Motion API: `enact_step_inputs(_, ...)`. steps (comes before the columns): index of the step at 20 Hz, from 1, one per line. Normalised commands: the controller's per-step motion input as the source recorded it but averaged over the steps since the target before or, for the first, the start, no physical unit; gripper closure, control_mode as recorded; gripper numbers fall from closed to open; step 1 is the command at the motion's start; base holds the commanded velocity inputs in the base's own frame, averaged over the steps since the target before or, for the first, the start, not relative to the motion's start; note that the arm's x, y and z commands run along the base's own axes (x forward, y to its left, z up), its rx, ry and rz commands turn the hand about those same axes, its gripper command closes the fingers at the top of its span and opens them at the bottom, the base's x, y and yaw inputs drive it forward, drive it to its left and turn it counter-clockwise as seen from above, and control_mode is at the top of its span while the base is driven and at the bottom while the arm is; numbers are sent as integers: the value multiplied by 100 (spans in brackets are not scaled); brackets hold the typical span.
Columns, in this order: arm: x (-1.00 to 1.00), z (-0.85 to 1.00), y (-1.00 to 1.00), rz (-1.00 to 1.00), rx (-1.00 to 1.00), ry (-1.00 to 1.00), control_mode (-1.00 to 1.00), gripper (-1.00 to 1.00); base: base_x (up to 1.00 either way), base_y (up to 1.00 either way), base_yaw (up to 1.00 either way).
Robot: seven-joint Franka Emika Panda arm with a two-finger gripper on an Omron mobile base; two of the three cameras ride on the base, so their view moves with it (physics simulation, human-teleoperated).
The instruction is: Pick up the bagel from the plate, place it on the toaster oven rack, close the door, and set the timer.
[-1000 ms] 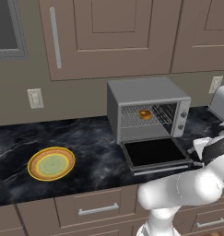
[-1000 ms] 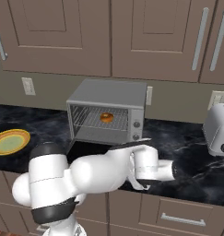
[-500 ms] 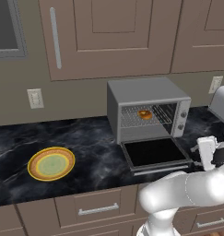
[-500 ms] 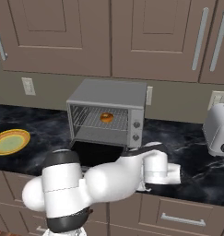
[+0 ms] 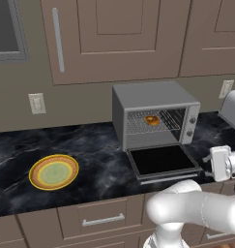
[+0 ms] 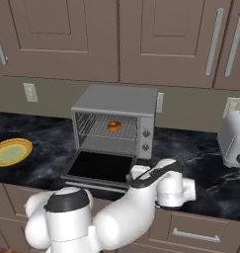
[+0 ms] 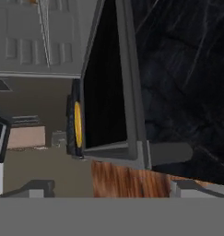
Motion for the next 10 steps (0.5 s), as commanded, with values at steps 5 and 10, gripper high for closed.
enact_step_inputs(5, -23, 22, 52, -8, -13, -7, -100, -100, 0, 0, 0)
enact_step_inputs(10, 0, 19, 36, -15, -18, 0, -100, -100, 0, 0, 0)
